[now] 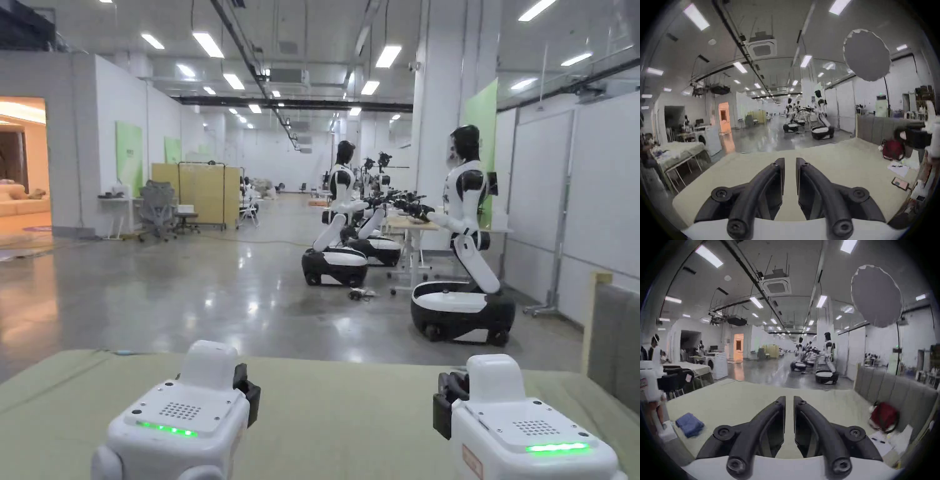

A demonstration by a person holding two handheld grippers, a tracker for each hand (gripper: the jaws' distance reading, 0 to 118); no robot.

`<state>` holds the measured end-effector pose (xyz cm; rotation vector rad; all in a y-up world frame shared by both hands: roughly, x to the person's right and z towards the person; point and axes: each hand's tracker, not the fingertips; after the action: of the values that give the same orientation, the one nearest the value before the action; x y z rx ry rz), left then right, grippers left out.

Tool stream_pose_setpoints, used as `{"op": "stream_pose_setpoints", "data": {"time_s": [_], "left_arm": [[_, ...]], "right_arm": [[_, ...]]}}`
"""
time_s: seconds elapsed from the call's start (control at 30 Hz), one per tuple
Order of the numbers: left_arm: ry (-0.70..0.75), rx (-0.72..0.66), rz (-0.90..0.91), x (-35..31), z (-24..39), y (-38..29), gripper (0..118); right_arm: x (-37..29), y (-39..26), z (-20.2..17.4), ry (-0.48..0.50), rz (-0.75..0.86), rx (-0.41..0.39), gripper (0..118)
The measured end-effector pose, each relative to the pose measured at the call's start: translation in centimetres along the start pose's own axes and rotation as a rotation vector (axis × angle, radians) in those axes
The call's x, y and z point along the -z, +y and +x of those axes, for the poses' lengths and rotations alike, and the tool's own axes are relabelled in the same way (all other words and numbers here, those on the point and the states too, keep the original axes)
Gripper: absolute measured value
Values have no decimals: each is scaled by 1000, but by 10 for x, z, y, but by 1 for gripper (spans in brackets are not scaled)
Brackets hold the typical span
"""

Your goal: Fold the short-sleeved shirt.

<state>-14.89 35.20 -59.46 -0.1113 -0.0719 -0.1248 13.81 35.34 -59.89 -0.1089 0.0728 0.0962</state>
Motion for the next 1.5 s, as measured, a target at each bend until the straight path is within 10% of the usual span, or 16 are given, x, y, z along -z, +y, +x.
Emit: {"op": "stream_pose_setpoints", "data": {"time_s": [0.63,0.67,0.8,0.93,1.5], "left_arm": [[-6,-121,43,-40,11,5,15],[-8,-125,33,-38,10,4,17],[-3,-144,2,-35,9,2,97],[-13,-155,5,-26,4,-6,118],[-1,-165,2,-29,4,-6,118]], "right_arm": [[-43,-2,7,8,41,100,24],[-43,-1,7,12,37,97,35],[-43,2,3,11,17,68,73],[-46,2,-1,10,28,64,77],[-56,14,0,61,-18,249,83]]}}
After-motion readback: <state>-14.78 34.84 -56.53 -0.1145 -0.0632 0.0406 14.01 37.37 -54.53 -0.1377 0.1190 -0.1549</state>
